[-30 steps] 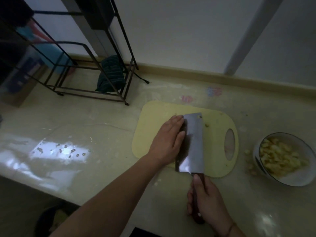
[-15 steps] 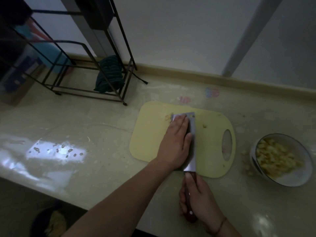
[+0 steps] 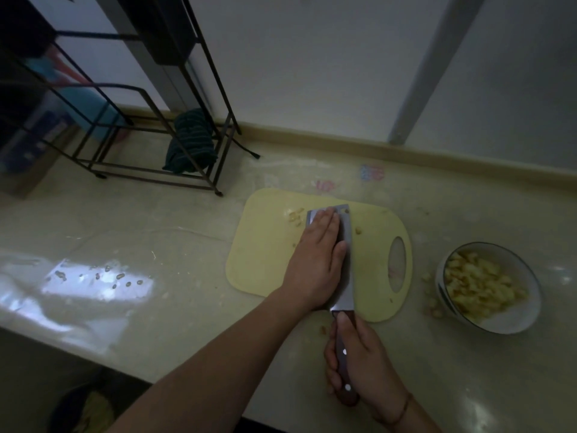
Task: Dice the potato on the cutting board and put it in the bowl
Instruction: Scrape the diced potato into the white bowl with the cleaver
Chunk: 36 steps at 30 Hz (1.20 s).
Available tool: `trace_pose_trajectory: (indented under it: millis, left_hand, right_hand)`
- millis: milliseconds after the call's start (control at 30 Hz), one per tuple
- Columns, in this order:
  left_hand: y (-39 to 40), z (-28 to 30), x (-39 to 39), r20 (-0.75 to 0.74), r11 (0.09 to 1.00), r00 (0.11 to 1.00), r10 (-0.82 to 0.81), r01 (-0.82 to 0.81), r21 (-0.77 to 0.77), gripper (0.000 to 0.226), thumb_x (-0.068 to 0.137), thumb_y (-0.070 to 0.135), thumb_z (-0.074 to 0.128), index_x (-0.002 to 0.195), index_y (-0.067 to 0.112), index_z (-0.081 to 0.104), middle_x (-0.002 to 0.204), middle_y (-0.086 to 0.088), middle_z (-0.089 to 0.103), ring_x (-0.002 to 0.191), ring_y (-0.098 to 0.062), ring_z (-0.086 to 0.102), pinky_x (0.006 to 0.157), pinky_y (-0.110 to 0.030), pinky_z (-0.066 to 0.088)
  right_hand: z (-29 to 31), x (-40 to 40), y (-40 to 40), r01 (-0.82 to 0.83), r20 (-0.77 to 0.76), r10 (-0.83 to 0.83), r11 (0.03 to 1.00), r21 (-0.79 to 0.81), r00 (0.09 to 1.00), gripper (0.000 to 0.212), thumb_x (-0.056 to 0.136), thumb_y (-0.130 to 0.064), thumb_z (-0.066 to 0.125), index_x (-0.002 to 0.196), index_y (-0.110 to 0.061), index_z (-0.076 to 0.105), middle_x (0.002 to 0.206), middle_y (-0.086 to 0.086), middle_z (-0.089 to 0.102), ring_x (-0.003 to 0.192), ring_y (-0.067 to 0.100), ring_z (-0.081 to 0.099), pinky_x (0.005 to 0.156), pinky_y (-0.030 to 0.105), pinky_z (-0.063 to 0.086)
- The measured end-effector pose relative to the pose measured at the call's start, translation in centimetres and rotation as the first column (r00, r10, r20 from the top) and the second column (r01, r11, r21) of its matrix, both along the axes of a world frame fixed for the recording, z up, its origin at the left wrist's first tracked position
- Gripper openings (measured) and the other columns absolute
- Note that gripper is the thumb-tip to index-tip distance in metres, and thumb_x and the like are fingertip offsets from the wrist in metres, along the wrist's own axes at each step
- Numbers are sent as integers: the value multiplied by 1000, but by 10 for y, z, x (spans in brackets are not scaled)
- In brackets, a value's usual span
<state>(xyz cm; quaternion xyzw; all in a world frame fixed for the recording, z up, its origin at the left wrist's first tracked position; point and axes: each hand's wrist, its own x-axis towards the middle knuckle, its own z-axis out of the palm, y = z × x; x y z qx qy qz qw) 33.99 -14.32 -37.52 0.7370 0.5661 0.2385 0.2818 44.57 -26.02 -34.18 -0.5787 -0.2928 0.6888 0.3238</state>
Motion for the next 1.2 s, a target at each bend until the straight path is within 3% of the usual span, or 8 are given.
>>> trace_pose_trajectory:
  millis: [300, 467, 633, 733, 800, 933, 1067, 1200]
  left_hand:
    - [-3, 11, 12, -15, 1000, 1000, -2, 2, -7, 85, 98, 64, 5, 156, 4, 26, 165, -9, 19, 153, -16, 12, 121, -18, 0]
    - [-5, 20, 21, -14, 1000, 1000, -1, 1, -9, 72, 100, 50, 15, 156, 6, 23, 165, -7, 17, 153, -14, 9, 122, -20, 1]
    - [-1, 50, 60, 40, 995, 998, -47, 43, 93, 69, 103, 49, 18, 156, 6, 25, 165, -9, 18, 153, -17, 11, 122, -19, -1]
    - [4, 71, 102, 118, 974, 984, -130, 104, 200, 68, 105, 47, 19, 153, 1, 30, 162, -15, 26, 152, -24, 18, 124, -27, 7]
    - [7, 80, 133, 177, 955, 964, -199, 151, 256, 69, 104, 46, 19, 151, -3, 33, 160, -18, 30, 150, -26, 22, 124, -26, 8]
    - [7, 87, 190, 258, 910, 917, -305, 200, 363, 68, 105, 43, 21, 146, -9, 37, 156, -24, 35, 148, -28, 25, 123, -27, 9]
    - [6, 79, 220, 324, 892, 864, -385, 259, 370, 65, 106, 38, 23, 145, -11, 37, 156, -26, 32, 149, -30, 23, 124, -31, 12]
    - [1, 64, 232, 369, 898, 832, -413, 304, 319, 59, 106, 33, 27, 146, -10, 37, 157, -23, 32, 150, -23, 22, 124, -32, 15]
  right_hand:
    - [1, 13, -1, 6, -86, -8, 1000, -18, 996, 31, 104, -25, 35, 83, -2, 38, 49, 14, 42, 30, 19, 38, 39, 28, 44]
    - [7, 24, -4, 8, -112, -8, 1000, 7, 994, 31, 103, -26, 36, 82, -3, 39, 50, 14, 42, 31, 18, 37, 40, 29, 45]
    - [36, 55, -8, 52, -54, -46, 992, 111, 997, 34, 96, -36, 41, 80, -5, 43, 50, 18, 45, 33, 22, 41, 44, 43, 45]
    - [58, 86, -11, 104, 21, -111, 972, 211, 994, 43, 96, -50, 46, 71, -14, 48, 48, 21, 44, 33, 23, 40, 40, 36, 44]
    - [66, 107, -15, 178, 33, -191, 953, 246, 981, 46, 85, -59, 53, 68, -17, 48, 48, 19, 43, 31, 22, 39, 38, 31, 43]
    - [69, 143, -24, 253, 128, -308, 911, 326, 943, 64, 69, -79, 58, 68, -15, 47, 46, 17, 44, 30, 24, 41, 37, 33, 44]
    - [61, 165, -33, 297, 191, -386, 879, 372, 903, 53, 76, -72, 53, 66, -19, 47, 48, 14, 46, 30, 23, 41, 35, 34, 43]
    - [46, 177, -39, 364, 177, -446, 859, 360, 878, 51, 82, -59, 50, 72, -8, 44, 48, 12, 46, 31, 21, 40, 36, 32, 42]
